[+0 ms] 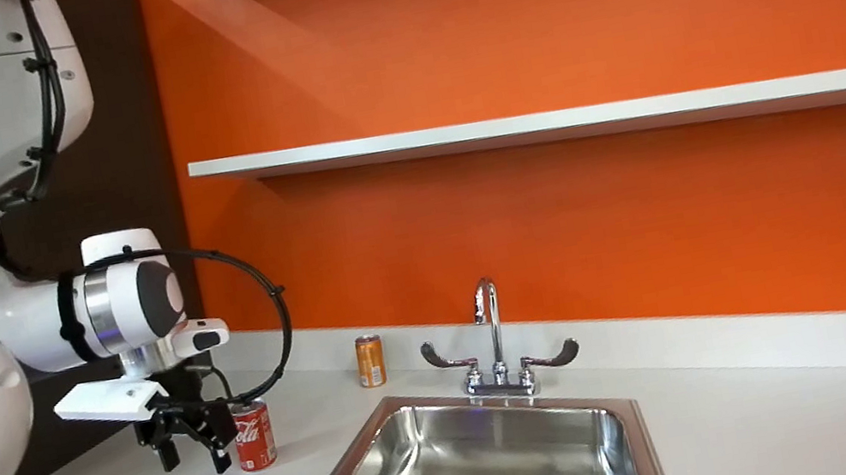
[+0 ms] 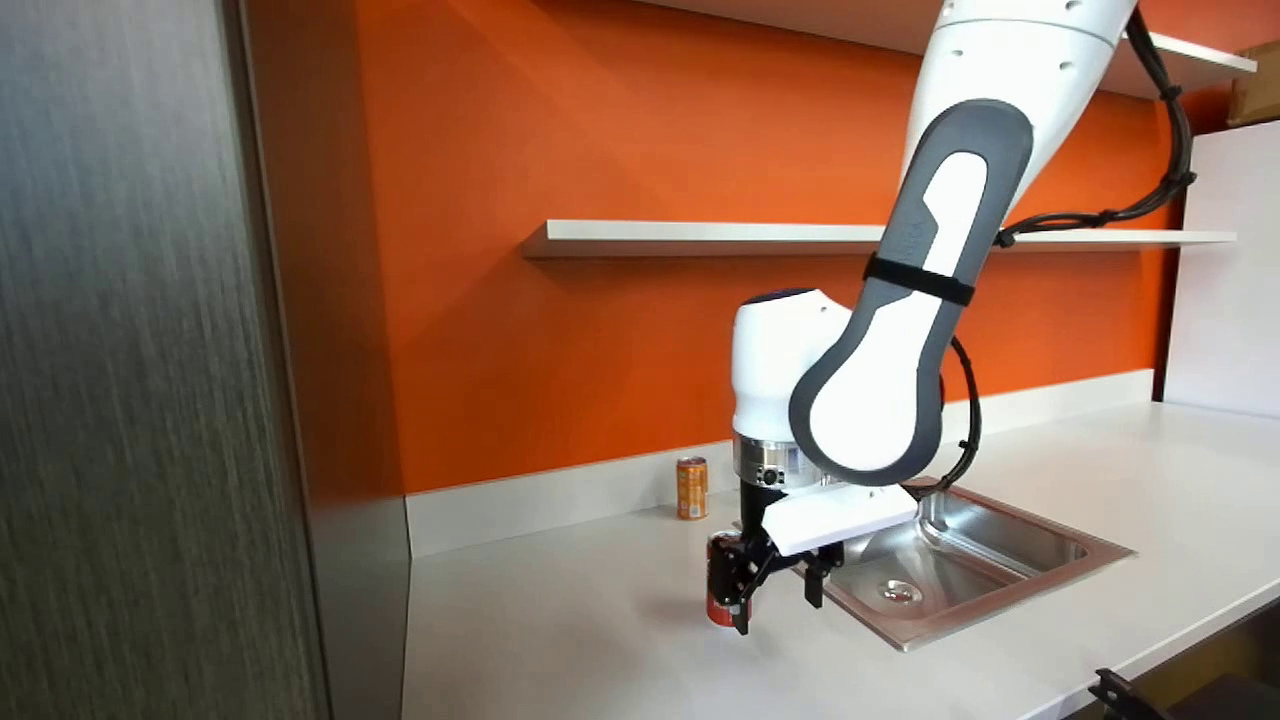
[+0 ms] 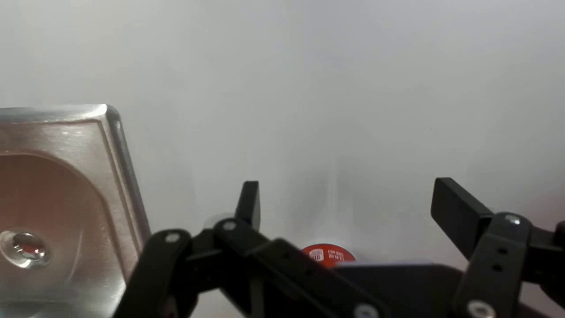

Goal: Put the red can on the bottom shelf.

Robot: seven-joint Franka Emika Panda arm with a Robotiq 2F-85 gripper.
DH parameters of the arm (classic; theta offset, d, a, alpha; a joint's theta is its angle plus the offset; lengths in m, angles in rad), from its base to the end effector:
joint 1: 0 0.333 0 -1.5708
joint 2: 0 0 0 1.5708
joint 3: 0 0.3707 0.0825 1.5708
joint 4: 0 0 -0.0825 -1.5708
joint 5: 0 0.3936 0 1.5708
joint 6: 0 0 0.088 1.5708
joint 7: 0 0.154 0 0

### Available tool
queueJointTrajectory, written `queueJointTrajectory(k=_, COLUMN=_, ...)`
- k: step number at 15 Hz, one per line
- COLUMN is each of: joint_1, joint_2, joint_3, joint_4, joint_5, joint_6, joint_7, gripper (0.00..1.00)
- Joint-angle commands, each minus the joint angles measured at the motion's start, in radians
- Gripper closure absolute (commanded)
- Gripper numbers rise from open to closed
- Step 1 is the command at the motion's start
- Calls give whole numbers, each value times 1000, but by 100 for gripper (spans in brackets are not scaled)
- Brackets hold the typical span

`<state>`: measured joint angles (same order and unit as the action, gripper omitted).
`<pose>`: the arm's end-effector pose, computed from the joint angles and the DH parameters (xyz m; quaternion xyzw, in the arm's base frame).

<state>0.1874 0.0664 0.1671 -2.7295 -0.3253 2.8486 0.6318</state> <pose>0.3816 0.1561 0.2057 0.9985 0.0156 0.0456 0.0271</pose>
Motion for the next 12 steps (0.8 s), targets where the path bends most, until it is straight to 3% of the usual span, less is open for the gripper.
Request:
queueJointTrajectory(k=1, joint_1=11, joint_2=10, joint_3=-29, joint_4=28, joint_5=-116, joint_6=30, joint_7=147, gripper=0)
queueJointTrajectory(k=8, joint_1=22, joint_2=15, joint_3=-67, joint_4=38, joint_5=-372, joint_6=85, joint_7=484, gripper=0)
queueJointTrajectory(k=12, joint_1=40, joint_2=20, joint_3=-88, joint_4=63, joint_5=-589, joint_6=73, joint_7=739, gripper=0)
